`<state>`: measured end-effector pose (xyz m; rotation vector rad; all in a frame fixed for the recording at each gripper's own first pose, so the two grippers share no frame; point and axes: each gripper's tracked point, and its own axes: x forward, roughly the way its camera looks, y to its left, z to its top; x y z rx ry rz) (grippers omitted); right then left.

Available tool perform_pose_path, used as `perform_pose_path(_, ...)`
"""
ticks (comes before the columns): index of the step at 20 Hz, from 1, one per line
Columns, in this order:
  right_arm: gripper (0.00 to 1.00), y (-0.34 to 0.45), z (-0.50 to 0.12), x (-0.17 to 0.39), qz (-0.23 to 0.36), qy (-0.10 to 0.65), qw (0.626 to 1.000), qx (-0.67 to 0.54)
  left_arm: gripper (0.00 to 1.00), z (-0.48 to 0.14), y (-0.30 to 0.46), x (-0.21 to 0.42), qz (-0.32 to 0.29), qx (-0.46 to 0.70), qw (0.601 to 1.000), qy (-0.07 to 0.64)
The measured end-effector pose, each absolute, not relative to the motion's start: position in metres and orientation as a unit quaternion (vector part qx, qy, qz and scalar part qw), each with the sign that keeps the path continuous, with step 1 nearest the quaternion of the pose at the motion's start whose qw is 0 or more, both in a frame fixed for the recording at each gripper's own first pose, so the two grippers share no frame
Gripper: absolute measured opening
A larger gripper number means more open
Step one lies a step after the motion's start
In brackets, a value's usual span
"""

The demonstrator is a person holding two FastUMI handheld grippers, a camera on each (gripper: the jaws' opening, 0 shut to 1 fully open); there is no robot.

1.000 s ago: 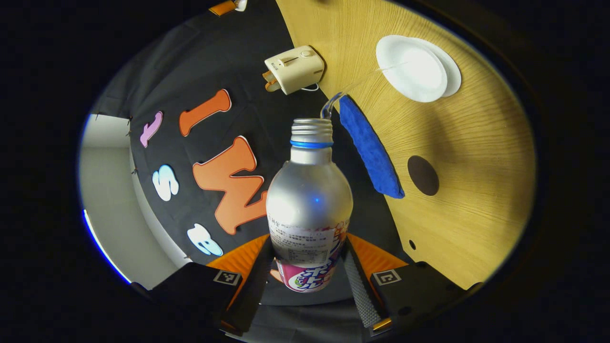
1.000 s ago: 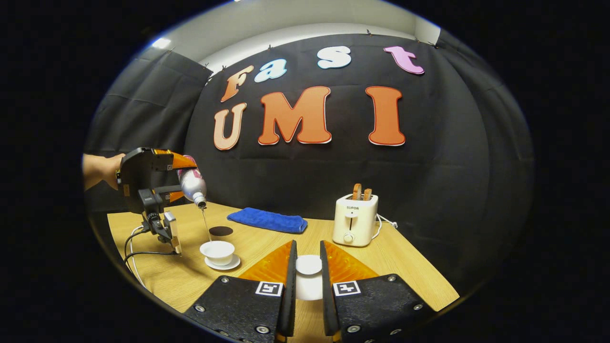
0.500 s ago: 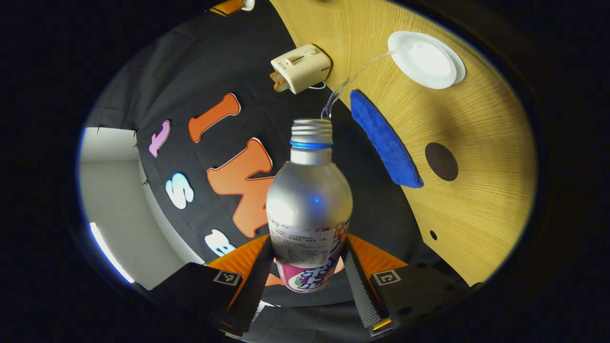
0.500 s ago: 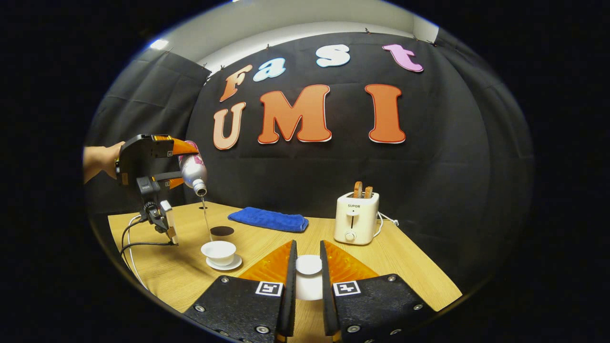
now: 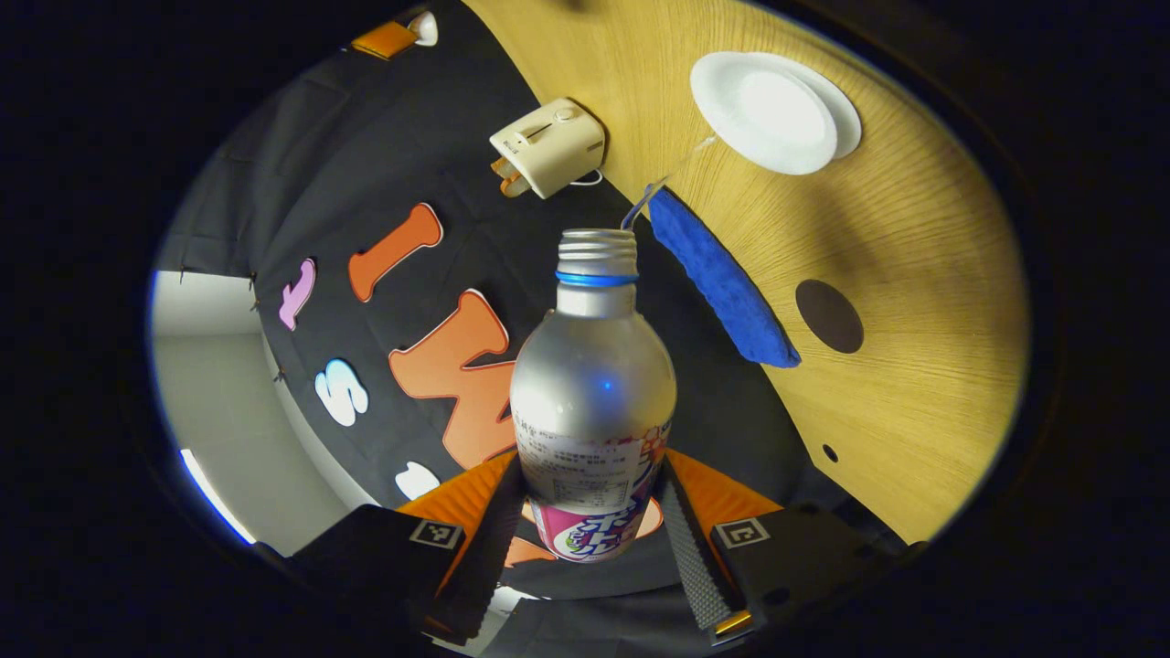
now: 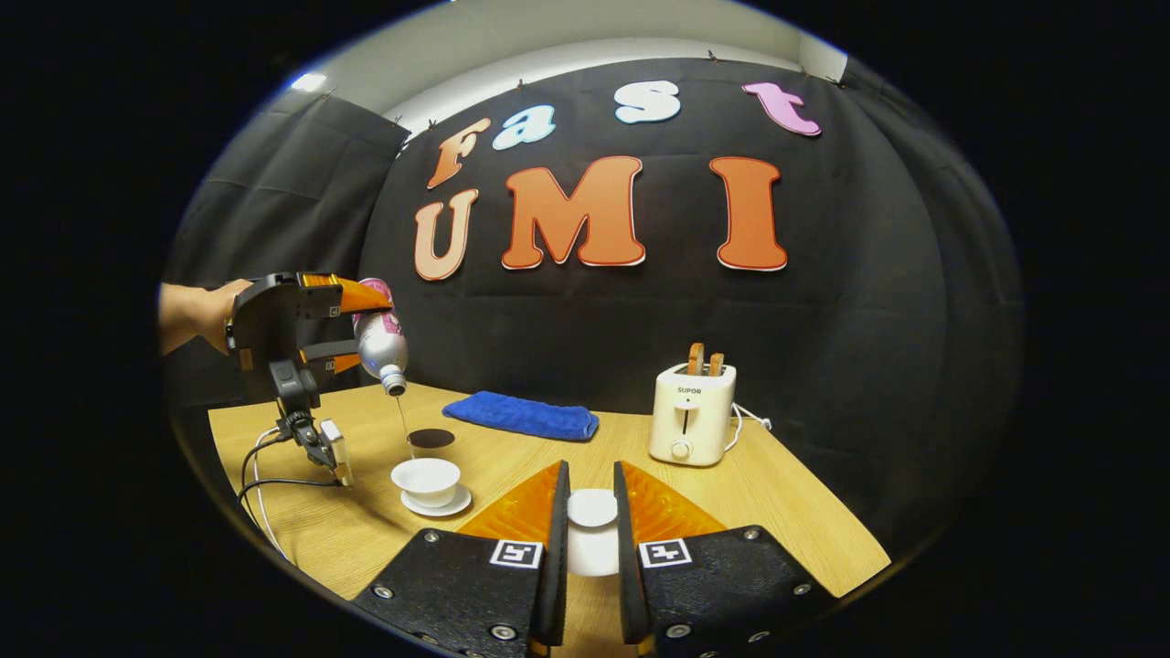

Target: Open the teacup lid with one hand, grasp the water bottle and pour water into the teacup with the other hand; after pouring, place the water bottle on the coaster and then close the teacup lid.

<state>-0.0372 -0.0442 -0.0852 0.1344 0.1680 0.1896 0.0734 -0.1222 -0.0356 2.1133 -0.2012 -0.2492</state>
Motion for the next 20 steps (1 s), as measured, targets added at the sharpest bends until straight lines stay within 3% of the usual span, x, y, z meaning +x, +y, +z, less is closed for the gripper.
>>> perform_pose_path(3,0.24,-0.039,-0.084,-0.035,0.100,0.084,0.989,0.064,0.82,-0.045,-0.126,0.071,-0.108,0.869,0.475,-0.089)
perform_pose_path(12,0.24,-0.021,-0.081,-0.031,0.111,0.091,0.988,0.059,0.85,-0.059,-0.125,0.061,-0.114,0.846,0.511,-0.098)
perform_pose_path(14,0.24,-0.016,-0.078,-0.030,0.114,0.089,0.988,0.059,0.88,-0.053,-0.125,0.060,-0.107,0.836,0.528,-0.105)
perform_pose_path(16,0.24,-0.011,-0.073,-0.029,0.117,0.085,0.988,0.060,0.84,-0.045,-0.125,0.058,-0.100,0.819,0.553,-0.116)
perform_pose_path(18,0.24,-0.003,-0.068,-0.027,0.122,0.081,0.987,0.063,0.80,-0.036,-0.121,0.058,-0.089,0.792,0.593,-0.116)
perform_pose_path(20,0.24,0.003,-0.065,-0.025,0.125,0.078,0.987,0.065,0.84,-0.036,-0.112,0.057,-0.079,0.754,0.646,-0.093)
